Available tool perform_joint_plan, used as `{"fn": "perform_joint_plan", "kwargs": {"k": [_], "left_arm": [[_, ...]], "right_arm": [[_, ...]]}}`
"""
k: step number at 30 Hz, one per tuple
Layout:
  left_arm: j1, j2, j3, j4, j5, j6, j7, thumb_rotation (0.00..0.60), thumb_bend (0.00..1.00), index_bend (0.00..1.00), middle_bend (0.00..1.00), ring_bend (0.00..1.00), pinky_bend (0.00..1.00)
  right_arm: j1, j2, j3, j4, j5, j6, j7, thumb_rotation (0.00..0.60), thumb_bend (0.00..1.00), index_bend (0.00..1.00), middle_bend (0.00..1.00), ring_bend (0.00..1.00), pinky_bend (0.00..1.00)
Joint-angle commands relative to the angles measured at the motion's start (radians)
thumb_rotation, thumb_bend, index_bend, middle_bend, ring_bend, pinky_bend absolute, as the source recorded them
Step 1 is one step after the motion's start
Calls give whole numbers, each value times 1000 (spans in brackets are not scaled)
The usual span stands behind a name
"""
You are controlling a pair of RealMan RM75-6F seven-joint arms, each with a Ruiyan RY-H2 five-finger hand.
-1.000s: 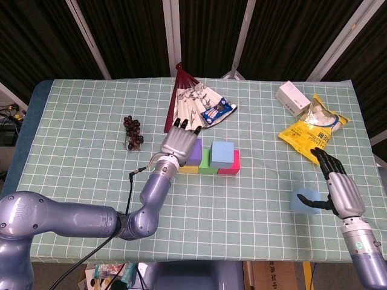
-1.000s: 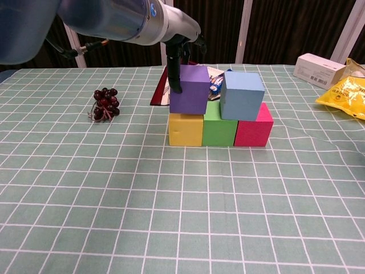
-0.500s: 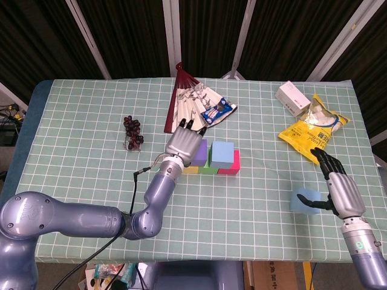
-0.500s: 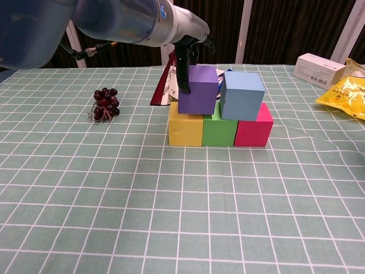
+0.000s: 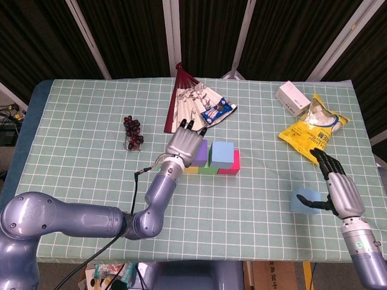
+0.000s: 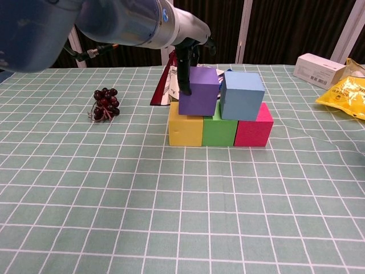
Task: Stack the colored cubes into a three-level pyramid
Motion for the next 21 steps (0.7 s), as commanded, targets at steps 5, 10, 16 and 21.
{"fn": "perform_joint_plan", "kwargs": {"k": [5,10,16,21], "left_arm": [[0,-7,4,10,3,-7,0,600,343,0,362,7,0],[2,-10,6,15,7,-12,-2,600,343,0,361,7,0],[5,-12,7,20,15,-14,-7,600,344,0,361,7,0],[7,-15,5,21,19,-13,-14,600,344,0,361,7,0]], "right_arm": [[2,0,1,1,5,-4,0,600,205,0,0,0,0],[2,-2,-1,4,6,-6,-1,600,205,0,0,0,0],[3,-4,-2,5,6,-7,-3,600,205,0,0,0,0],[2,-5,-2,4,7,-5,-5,600,205,0,0,0,0]]}}
